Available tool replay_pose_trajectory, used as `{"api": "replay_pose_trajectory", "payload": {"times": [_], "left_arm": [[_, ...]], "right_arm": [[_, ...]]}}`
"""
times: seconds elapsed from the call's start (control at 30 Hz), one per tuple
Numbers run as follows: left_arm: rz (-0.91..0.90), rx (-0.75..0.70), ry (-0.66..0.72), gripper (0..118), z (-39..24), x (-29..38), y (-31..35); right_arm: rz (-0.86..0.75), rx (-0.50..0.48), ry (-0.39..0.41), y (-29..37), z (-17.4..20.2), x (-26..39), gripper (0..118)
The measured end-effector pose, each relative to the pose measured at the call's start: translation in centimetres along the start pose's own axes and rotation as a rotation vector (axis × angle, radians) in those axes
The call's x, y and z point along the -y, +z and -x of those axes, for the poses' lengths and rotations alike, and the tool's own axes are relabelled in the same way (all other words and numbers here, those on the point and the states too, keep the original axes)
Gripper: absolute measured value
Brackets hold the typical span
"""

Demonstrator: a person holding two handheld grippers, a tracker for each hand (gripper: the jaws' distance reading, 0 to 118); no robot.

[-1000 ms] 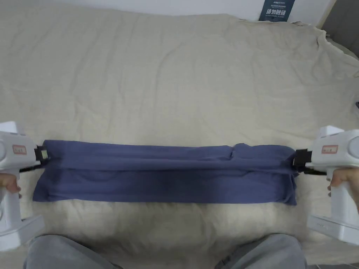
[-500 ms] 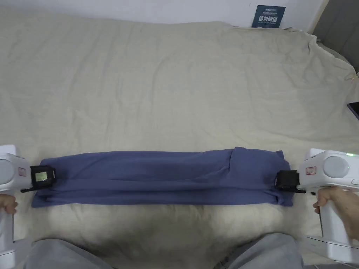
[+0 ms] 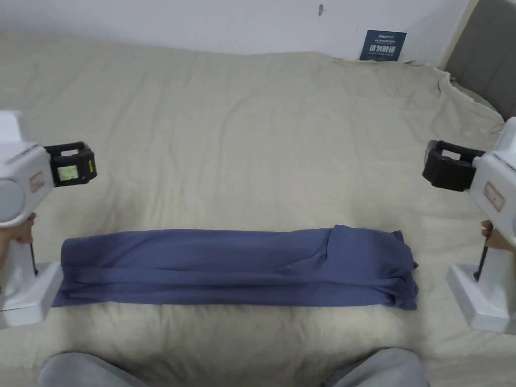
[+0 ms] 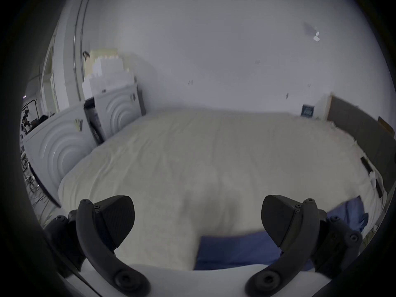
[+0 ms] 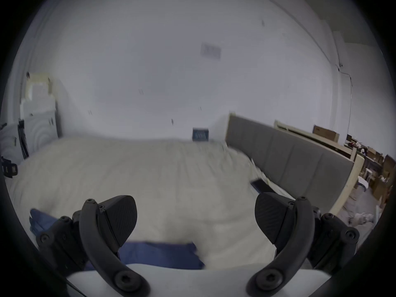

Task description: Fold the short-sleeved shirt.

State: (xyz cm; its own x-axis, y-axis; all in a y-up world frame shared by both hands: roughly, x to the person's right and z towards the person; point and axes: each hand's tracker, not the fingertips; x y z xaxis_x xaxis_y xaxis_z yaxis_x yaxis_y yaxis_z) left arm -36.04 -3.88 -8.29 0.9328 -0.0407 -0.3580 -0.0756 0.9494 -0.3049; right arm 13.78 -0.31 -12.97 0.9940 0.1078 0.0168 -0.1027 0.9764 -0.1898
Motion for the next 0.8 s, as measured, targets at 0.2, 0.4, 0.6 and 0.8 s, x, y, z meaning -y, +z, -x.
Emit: {"api": "replay_pose_trajectory", "payload": {"times": [0.2, 0.4, 0.6, 0.8], "left_arm": [[-0.195, 0.104, 0.019, 114, -2.8, 0.5, 2.0], [-0.215, 0.131, 0.019, 27, -4.3, 1.5, 2.6], [-0.184, 0.153, 0.006, 0, -5.0, 2.3, 2.8], [-0.156, 0.159, 0.021, 0, -5.2, 2.5, 2.8]], "right_arm": [[-0.059, -0.081, -0.004, 0.8, 2.1, 1.8, 110], [-0.094, -0.137, -0.070, 1.8, 2.9, 3.0, 40], [-0.053, -0.151, -0.092, 1.3, 3.3, 3.3, 0], [-0.036, -0.146, -0.083, 0.9, 3.4, 3.7, 0]]}}
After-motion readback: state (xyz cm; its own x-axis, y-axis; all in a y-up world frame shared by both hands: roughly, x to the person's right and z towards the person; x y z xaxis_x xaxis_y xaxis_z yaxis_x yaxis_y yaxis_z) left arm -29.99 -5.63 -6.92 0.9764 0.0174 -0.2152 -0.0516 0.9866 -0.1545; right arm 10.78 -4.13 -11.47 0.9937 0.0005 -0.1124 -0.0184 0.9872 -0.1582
